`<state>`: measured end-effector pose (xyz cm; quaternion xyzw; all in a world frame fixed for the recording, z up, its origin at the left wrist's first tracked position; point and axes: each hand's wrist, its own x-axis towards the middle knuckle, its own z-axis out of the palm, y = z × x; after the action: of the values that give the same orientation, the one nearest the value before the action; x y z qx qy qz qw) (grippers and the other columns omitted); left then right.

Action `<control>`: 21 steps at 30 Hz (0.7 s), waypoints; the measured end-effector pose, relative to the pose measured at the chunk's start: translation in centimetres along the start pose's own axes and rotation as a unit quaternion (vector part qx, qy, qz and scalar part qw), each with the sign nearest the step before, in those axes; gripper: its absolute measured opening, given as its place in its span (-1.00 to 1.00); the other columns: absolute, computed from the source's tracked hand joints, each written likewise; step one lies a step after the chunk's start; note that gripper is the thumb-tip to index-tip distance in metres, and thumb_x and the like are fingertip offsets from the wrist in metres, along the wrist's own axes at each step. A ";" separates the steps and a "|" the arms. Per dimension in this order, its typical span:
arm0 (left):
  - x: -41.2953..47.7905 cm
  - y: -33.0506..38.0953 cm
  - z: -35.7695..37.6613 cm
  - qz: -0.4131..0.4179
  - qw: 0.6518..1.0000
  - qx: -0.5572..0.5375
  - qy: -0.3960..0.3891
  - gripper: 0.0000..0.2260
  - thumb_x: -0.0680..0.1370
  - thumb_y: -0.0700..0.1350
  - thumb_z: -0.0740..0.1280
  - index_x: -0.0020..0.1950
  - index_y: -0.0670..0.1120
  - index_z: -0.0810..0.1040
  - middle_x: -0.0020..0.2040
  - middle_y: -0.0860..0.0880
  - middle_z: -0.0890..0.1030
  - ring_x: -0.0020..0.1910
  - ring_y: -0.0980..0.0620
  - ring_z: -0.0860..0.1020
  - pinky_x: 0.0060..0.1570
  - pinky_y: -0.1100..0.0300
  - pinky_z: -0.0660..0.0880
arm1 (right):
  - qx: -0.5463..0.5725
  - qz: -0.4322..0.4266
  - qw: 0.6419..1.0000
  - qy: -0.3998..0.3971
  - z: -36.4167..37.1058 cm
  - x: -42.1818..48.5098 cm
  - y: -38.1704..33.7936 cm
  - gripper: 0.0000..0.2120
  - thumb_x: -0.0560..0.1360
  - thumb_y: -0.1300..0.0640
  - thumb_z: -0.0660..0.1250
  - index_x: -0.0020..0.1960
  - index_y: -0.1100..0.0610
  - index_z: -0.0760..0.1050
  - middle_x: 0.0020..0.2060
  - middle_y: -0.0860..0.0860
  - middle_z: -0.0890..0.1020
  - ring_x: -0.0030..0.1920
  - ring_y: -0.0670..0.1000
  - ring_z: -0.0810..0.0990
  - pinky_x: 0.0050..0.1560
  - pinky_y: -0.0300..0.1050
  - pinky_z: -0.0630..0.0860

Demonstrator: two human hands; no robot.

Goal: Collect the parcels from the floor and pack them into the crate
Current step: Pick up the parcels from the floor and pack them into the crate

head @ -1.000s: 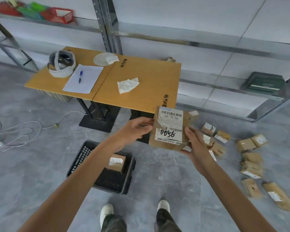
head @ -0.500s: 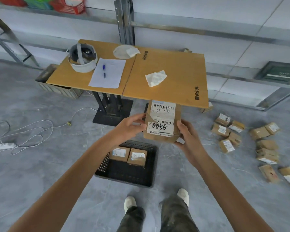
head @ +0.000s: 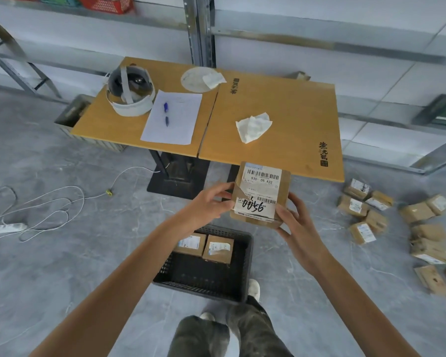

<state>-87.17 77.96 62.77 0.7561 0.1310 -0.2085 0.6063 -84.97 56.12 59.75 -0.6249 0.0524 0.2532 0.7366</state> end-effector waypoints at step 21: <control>1.5 -15.2 -17.8 -0.092 0.993 0.071 -0.018 -0.85 0.53 -0.10 0.32 0.10 -0.01 0.53 0.05 0.07 0.59 0.09 0.06 0.55 0.16 0.10 0.49 | 0.035 0.165 0.983 0.069 19.1 4.6 13.5 -0.51 0.48 0.10 0.37 0.34 -0.16 0.31 0.03 -0.09 0.68 0.14 0.01 0.60 0.28 0.16 0.42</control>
<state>-89.95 98.63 52.08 0.7783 0.1740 -0.2860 0.5312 -91.48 76.81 49.93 -0.5974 0.2145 0.3252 0.7010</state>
